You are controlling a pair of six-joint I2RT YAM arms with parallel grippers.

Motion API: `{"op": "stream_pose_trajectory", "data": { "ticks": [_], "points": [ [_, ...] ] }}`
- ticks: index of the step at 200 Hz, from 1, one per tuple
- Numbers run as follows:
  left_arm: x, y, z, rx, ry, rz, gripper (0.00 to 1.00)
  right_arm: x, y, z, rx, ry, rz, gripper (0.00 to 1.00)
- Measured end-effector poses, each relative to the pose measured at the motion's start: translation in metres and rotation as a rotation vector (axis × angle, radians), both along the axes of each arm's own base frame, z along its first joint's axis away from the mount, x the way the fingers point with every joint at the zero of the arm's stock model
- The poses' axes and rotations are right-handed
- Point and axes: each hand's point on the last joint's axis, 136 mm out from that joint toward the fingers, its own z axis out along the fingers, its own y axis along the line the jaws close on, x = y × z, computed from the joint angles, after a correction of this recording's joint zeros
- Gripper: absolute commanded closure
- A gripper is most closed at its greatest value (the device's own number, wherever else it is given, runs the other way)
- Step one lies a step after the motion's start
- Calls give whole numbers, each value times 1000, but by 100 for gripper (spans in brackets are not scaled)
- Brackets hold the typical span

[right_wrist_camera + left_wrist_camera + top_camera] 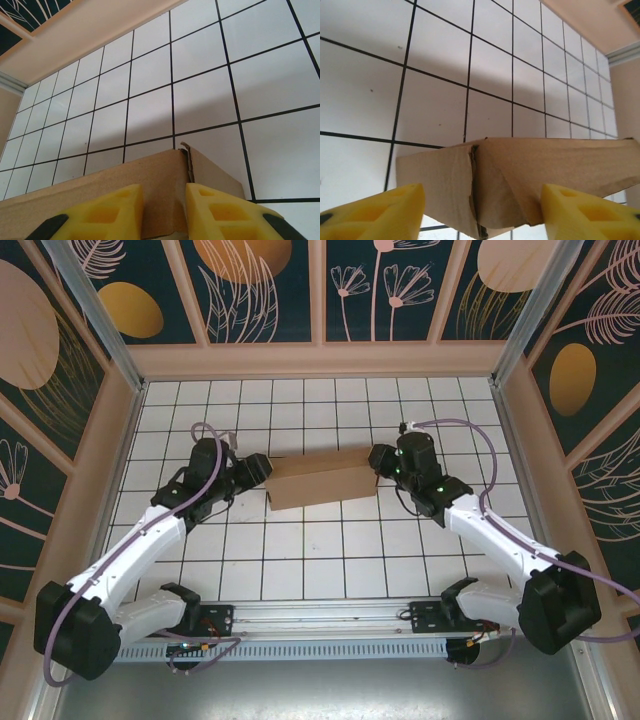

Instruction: Fold the paper box

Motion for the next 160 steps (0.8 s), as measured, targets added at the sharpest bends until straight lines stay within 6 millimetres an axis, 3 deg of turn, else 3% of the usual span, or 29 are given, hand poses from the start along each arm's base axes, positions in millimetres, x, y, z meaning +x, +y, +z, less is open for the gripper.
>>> {"op": "stream_pose_trajectory", "data": {
  "ticks": [67,160],
  "points": [
    [-2,-6,-11,-105,-39,0,60,-3,1,-9,-14,-5,-5,73],
    [-4,-8,-15,-166,-69,8,64,-2,2,-10,4,-43,-6,74]
  ]
}}
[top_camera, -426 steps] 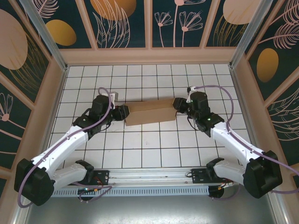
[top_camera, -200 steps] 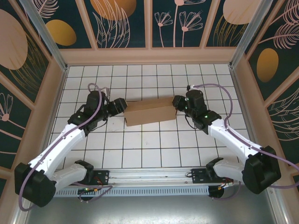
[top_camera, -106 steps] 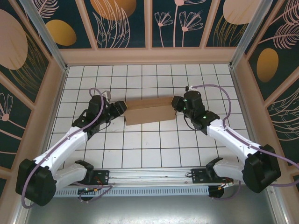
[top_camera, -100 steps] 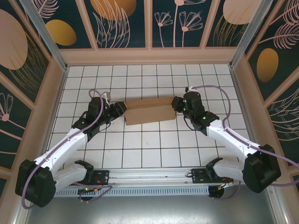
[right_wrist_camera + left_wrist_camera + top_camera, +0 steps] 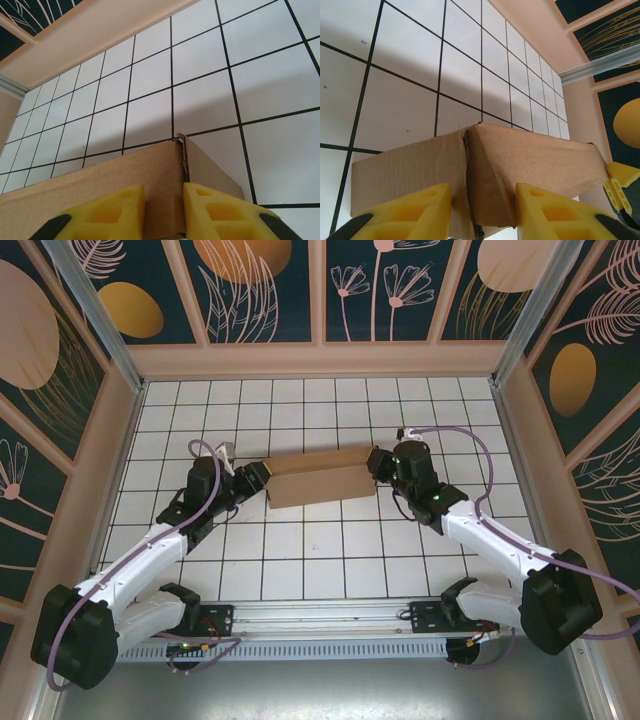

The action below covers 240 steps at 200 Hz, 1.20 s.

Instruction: Fold the paper box

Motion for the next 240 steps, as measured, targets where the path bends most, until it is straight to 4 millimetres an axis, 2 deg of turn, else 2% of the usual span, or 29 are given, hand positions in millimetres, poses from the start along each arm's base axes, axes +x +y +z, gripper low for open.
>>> {"op": "stream_pose_trajectory", "data": {
  "ticks": [67,158,171,213,225,240],
  "points": [
    [0,1,-6,-11,-11,8,68,1,1,-2,-1,-6,3,75],
    [2,4,-7,-16,-38,30,72,2,2,-6,57,-51,-8,84],
    [2,5,-7,-14,-39,34,72,2,3,-6,66,-52,-5,80],
    [2,7,-6,17,-37,31,66,-4,8,2,73,-53,67,56],
    [3,7,-7,29,-29,28,66,-5,5,6,66,-32,95,53],
    [5,7,-6,47,-29,27,66,-1,-8,8,68,6,99,51]
  ]
}}
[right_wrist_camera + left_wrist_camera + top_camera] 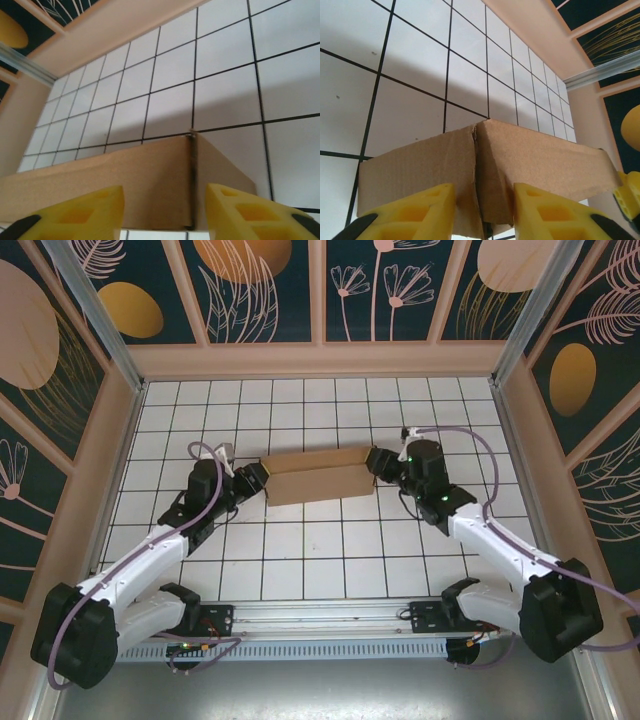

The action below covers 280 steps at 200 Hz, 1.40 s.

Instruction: Fold the paper box

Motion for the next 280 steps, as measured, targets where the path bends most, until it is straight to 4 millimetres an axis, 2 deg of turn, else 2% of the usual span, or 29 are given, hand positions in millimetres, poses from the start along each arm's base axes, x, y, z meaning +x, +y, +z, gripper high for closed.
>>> {"op": "stream_pose_trajectory", "data": {
  "ticks": [23,53,79,107,137,155,177,189,213,253,280],
  "points": [
    [3,0,1,26,0,-7,65,7,-18,9,14,27,11,48],
    [7,-2,3,60,2,-19,65,4,-10,18,34,37,99,49],
    [8,-2,3,80,2,-29,66,1,1,3,46,94,159,54],
    [8,-2,3,92,2,-37,67,1,1,-21,31,154,159,67],
    [5,-4,0,100,11,-55,67,4,0,-24,40,136,140,74],
    [5,-4,0,104,9,-57,64,7,0,-24,60,128,127,74],
    [4,-3,0,120,17,-59,48,9,1,-24,84,127,113,74],
    [2,0,0,132,40,-53,43,9,0,-24,92,131,107,73],
    [2,7,6,147,80,-38,43,10,-1,-24,97,138,95,73],
    [7,11,33,130,52,-23,45,10,-2,-23,93,145,86,73],
    [4,9,30,119,61,-39,45,10,-2,-24,92,146,86,73]
  ]
}}
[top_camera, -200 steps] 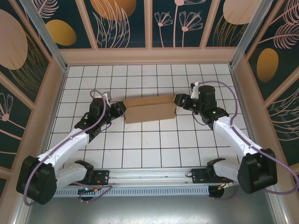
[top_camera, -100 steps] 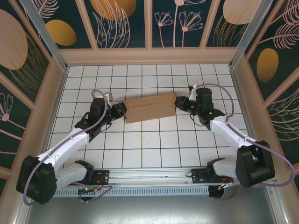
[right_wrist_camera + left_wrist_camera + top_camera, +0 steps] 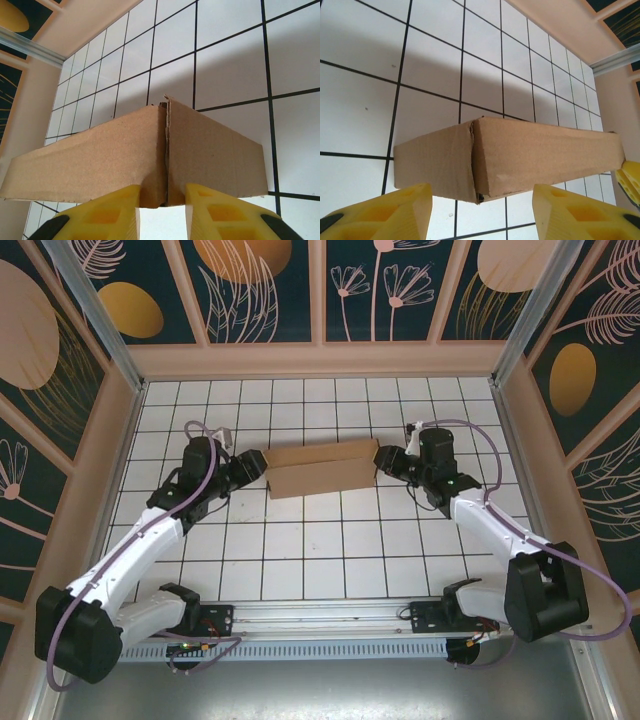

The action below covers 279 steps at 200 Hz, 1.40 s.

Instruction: Fold the paper box

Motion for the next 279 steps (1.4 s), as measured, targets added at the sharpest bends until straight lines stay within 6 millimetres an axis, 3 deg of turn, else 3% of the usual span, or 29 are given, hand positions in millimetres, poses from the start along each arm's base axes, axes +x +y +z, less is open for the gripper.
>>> {"op": "stream_pose_trajectory", "data": {
  "ticks": [51,82,124,152,183,212,238,279],
  "points": [
    [-2,-3,-33,-2,63,-15,55,0,-1,0,-2,-1,-3,73],
    [6,-8,-36,-38,28,-21,58,4,-3,-1,-13,-7,-21,74],
    [16,-12,-37,-79,-21,-19,73,15,-4,-6,-47,-20,-50,74],
    [22,-14,-34,-89,-49,-25,75,19,-3,-1,-52,-48,-59,74],
    [22,-13,-31,-62,-65,-42,81,5,-3,1,-43,-92,-23,87],
    [3,-12,-30,14,-67,-59,83,-23,2,-3,-70,-133,42,88],
    [-26,-7,-52,79,-13,-65,84,-52,0,-24,-90,-125,67,85],
    [-74,8,-123,134,199,-58,56,-85,9,-55,-111,-44,102,57]
  ]
}}
